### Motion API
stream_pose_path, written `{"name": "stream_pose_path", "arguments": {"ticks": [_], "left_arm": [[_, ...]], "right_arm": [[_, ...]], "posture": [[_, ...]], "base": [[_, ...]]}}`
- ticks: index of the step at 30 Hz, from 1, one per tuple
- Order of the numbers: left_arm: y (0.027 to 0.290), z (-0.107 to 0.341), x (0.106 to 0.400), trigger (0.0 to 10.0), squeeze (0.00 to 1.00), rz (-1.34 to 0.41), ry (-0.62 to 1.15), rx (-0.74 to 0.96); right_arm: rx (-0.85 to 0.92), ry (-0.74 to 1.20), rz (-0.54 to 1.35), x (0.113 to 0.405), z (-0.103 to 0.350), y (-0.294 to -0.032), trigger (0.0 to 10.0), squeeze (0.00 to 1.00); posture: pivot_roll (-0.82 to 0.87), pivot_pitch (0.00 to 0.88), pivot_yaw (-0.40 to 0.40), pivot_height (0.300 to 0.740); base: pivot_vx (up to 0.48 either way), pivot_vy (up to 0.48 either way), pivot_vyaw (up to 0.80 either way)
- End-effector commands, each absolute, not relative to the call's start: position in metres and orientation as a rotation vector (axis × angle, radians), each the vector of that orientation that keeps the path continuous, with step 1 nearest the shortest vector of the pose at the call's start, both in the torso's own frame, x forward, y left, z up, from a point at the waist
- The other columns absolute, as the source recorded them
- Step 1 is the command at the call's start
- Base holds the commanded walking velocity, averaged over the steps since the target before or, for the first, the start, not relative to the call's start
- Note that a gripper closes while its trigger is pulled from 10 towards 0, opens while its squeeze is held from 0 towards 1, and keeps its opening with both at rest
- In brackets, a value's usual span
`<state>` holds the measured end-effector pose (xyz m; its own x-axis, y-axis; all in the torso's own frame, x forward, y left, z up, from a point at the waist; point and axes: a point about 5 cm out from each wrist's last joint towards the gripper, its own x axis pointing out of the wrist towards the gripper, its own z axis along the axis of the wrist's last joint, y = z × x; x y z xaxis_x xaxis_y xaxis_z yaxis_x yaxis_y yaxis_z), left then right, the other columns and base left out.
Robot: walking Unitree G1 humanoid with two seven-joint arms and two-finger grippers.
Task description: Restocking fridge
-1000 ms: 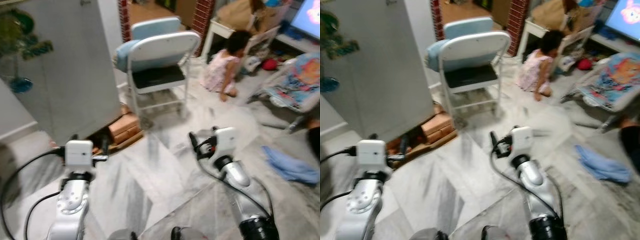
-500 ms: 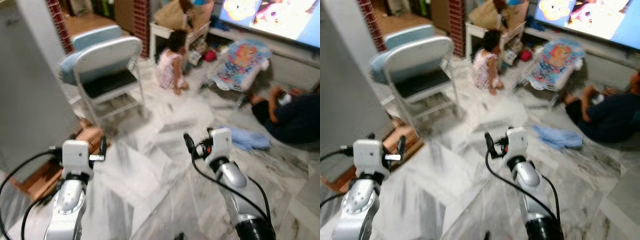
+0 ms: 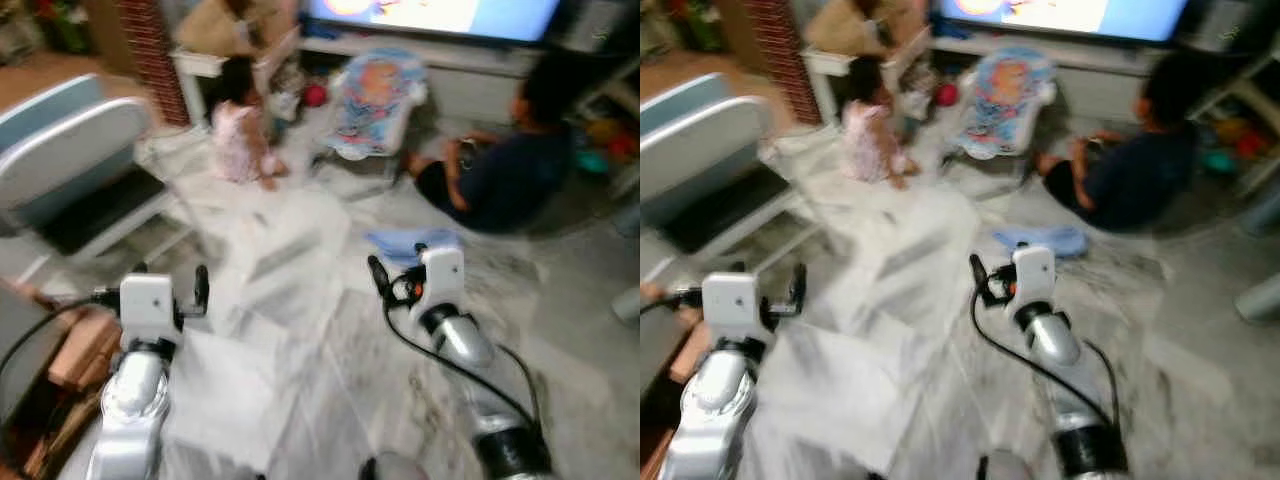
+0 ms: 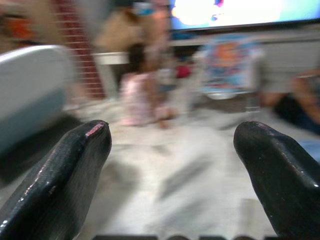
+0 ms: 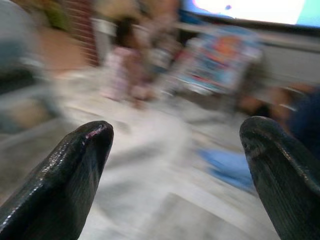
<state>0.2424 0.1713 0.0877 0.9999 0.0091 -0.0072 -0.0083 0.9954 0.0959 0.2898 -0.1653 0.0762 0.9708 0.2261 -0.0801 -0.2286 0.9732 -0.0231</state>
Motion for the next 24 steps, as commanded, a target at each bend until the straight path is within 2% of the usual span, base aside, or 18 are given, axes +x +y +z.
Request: {"name": "stream_pose_path", "arguments": {"ticks": [1,16,19,24], "left_arm": [[0.1838,0.0904,0.2413,10.0,0.00,0.043,0.001,0.118],[0.1827,0.0891,0.2426,10.0,0.00,0.040,0.001,0.122],[0.1804,0.0867,0.2421,10.0,0.00,0.040,0.011,0.111],[0.1796,0.0822,0.2388,10.0,0.00,0.081,0.027,0.125]], "right_arm": [[-0.019,0.046,0.256,0.2913,0.0821,-0.1551,10.0,0.00],[-0.040,0.035,0.274,0.2875,0.0822,-0.1539,10.0,0.00],[-0.040,0.036,0.275,0.2877,0.0820,-0.1537,10.0,0.00],[-0.030,0.027,0.297,0.2863,0.0834,-0.1528,10.0,0.00]], "posture": [[-0.03,0.092,0.024,0.740],[-0.03,0.095,0.022,0.740],[-0.03,0.093,0.021,0.740],[-0.03,0.090,0.015,0.740]], "base": [[0.315,0.360,-0.80],[0.304,0.368,-0.77],[0.328,0.080,0.00],[0.000,0.000,0.00]]}}
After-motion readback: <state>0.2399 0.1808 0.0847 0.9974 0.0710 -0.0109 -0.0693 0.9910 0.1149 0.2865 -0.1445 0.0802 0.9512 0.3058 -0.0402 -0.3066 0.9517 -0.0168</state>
